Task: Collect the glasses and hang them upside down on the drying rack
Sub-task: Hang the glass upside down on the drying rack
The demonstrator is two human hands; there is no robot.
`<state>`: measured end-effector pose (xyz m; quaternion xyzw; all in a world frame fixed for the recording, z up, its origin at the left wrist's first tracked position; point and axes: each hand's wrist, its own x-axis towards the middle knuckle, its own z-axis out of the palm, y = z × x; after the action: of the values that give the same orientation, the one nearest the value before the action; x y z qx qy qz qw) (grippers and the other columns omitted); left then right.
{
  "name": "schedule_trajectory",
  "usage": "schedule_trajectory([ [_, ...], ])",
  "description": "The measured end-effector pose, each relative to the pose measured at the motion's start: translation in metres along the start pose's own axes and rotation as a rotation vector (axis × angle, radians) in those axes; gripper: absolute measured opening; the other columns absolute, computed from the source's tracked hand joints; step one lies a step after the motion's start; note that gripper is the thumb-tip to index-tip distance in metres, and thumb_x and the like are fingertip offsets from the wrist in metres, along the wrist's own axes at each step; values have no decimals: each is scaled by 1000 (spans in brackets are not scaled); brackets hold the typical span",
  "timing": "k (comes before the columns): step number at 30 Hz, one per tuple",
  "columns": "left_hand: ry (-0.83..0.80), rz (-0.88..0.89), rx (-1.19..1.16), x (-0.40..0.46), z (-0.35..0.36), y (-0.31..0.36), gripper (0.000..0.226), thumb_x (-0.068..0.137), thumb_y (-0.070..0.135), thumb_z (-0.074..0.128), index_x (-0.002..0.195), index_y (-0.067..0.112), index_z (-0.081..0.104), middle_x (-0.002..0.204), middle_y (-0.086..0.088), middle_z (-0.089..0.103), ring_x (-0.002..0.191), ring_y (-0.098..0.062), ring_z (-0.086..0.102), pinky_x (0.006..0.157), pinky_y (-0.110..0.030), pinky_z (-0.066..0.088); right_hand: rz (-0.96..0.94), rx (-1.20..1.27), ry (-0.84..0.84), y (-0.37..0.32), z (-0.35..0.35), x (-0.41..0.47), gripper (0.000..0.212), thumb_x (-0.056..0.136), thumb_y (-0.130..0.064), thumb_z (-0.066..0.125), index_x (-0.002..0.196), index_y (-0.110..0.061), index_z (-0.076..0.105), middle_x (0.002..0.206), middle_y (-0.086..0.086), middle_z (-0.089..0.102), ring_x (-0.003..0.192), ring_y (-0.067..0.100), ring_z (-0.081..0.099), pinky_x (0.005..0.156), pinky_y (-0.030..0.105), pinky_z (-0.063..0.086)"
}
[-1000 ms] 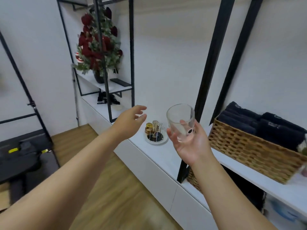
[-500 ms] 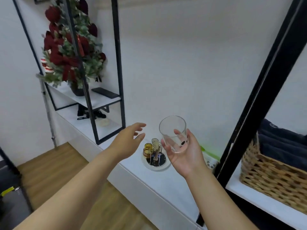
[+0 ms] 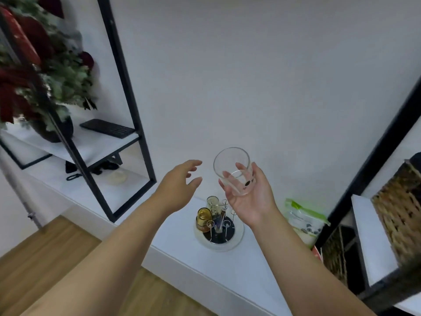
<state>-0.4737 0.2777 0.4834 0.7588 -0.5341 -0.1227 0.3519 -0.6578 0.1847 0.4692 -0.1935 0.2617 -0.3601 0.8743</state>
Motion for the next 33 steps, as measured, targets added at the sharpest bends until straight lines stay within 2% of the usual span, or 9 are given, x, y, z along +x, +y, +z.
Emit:
schedule_trajectory([
  [8,-128,-15,17,94,31,-75,47,103,30,59,149,35,47,144,7,56,124,-12,54,94,-26,42,-29,5,114,5,1,104,47,101,-53,60,131,-17,69,129,23,71,107,40,71,60,32,61],
  [13,-251,21,31,129,47,-111,47,104,28,58,150,30,46,146,0,55,127,-19,55,100,-31,43,-104,34,184,18,-6,133,50,102,-51,59,136,-16,66,130,24,69,107,40,70,61,33,60],
  [17,-290,122,-74,125,60,-132,43,105,34,54,147,33,49,144,5,56,126,-14,55,99,-29,42,-189,59,267,40,-16,138,49,102,-51,59,137,-17,63,125,22,69,104,39,69,59,33,60],
  [20,-326,198,-122,113,68,-154,42,105,33,54,146,34,49,143,9,56,126,-11,54,102,-31,43,-280,89,327,63,-29,136,42,101,-50,60,129,-19,63,123,21,68,102,38,68,61,33,61],
  [23,-358,216,-148,103,76,-183,42,105,30,54,146,35,49,144,10,55,129,-11,52,106,-36,44,-317,114,374,91,-39,135,37,101,-50,59,121,-19,64,131,22,64,100,36,73,68,37,63],
  [27,-400,201,-166,98,101,-214,44,105,26,55,147,31,49,147,5,53,132,-15,50,109,-38,42,-355,166,388,126,-60,139,37,104,-49,57,123,-18,63,132,23,60,88,34,79,69,40,64],
  [33,-444,276,-139,118,148,-259,46,103,29,58,147,36,48,148,9,52,133,-14,48,108,-36,41,-364,104,453,156,-117,161,42,104,-51,57,133,-22,64,138,23,63,103,37,78,76,42,63],
])
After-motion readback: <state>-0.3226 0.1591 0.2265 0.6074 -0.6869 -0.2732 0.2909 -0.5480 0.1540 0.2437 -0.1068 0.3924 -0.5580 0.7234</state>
